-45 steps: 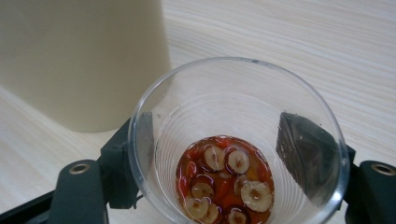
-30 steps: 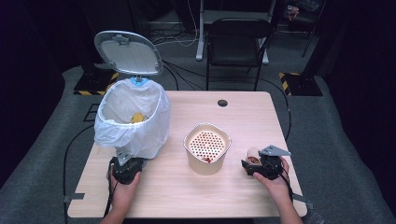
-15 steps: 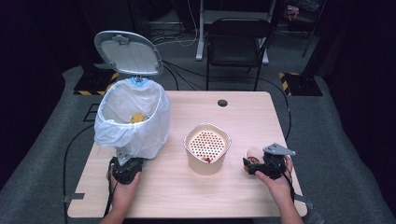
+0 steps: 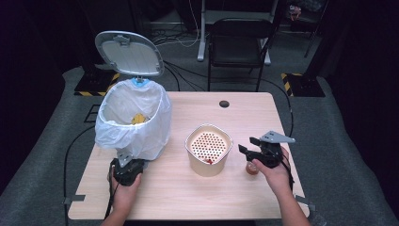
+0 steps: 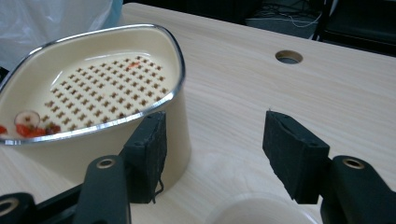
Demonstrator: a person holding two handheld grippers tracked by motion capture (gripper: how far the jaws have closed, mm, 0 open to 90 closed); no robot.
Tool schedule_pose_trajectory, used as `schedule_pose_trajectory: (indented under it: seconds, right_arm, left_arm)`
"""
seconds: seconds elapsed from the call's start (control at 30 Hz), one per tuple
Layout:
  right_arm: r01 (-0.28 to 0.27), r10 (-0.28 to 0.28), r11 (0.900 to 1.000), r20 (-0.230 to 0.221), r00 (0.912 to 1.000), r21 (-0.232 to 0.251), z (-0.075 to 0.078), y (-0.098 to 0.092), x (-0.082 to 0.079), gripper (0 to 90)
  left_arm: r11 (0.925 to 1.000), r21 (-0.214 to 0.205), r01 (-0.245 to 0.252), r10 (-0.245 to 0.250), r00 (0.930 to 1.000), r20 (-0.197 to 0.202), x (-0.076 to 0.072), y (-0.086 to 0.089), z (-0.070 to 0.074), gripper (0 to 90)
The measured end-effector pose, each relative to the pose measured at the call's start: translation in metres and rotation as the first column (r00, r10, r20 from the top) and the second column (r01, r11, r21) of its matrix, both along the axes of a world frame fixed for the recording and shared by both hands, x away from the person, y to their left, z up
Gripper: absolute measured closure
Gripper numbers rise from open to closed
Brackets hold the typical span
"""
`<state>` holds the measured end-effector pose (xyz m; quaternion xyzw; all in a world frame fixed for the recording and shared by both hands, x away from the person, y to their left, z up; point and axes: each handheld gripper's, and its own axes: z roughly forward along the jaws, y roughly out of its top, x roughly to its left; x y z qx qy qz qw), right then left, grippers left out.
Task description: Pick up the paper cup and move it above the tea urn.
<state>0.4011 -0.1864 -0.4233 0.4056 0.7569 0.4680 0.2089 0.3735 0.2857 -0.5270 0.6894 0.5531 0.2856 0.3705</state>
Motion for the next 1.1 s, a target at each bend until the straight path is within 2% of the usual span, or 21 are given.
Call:
schedule_pose_trajectory:
  seconds: [0.1, 0.17, 0.23, 0.4, 0.53, 0.63, 0.67, 0.83, 1.03, 1.1]
  right_arm:
    - [-0.040, 0.040, 0.9991, -0.006, 0.9992, -0.013, 0.006, 0.019, 0.014, 45.0]
    - [-0.045, 0.045, 0.9989, -0.010, 0.9990, -0.012, 0.007, 0.022, 0.016, 47.3]
    - [-0.060, 0.059, 0.9978, -0.031, 0.9978, -0.027, 0.010, 0.033, 0.028, 50.7]
    - [-0.061, 0.059, 0.9972, -0.066, 0.9961, -0.042, 0.007, 0.040, 0.039, 54.6]
    - [-0.082, 0.077, 0.9959, -0.114, 0.9904, -0.039, 0.001, 0.043, 0.048, 66.0]
    - [-0.103, 0.100, 0.9946, -0.120, 0.9877, -0.014, 0.001, 0.045, 0.048, 77.9]
    - [-0.092, 0.089, 0.9956, -0.117, 0.9891, -0.020, 0.001, 0.046, 0.048, 79.3]
    - [-0.088, 0.084, 0.9959, -0.132, 0.9877, -0.022, 0.003, 0.047, 0.047, 79.6]
    - [-0.156, 0.150, 0.9873, -0.141, 0.9785, -0.031, 0.004, 0.047, 0.036, 82.3]
    - [-0.158, 0.152, 0.9870, -0.144, 0.9778, -0.031, 0.004, 0.047, 0.034, 82.3]
  left_arm:
    - [1.0000, 0.002, 0.001, -0.001, 1.0000, 0.004, 0.000, 0.000, 0.000, 60.1]
    - [1.0000, 0.002, 0.000, 0.000, 1.0000, -0.001, 0.000, 0.000, 0.000, 60.1]
    - [1.0000, 0.001, 0.000, 0.000, 1.0000, -0.001, 0.000, 0.000, 0.000, 60.2]
    - [1.0000, 0.001, 0.002, -0.002, 1.0000, 0.002, 0.000, 0.000, 0.000, 60.1]
    - [1.0000, 0.005, 0.002, -0.002, 1.0000, 0.006, 0.000, 0.000, 0.000, 60.2]
    - [1.0000, 0.006, 0.001, -0.001, 1.0000, 0.007, 0.000, 0.000, 0.000, 60.1]
    - [1.0000, 0.003, 0.002, -0.002, 1.0000, 0.004, 0.000, 0.000, 0.000, 60.1]
    - [1.0000, 0.005, 0.002, -0.002, 1.0000, 0.006, 0.000, 0.000, 0.000, 60.1]
    - [1.0000, 0.005, 0.002, -0.002, 1.0000, 0.006, 0.000, 0.000, 0.000, 60.1]
    - [1.0000, 0.002, 0.002, -0.002, 1.0000, 0.004, 0.000, 0.000, 0.000, 60.1]
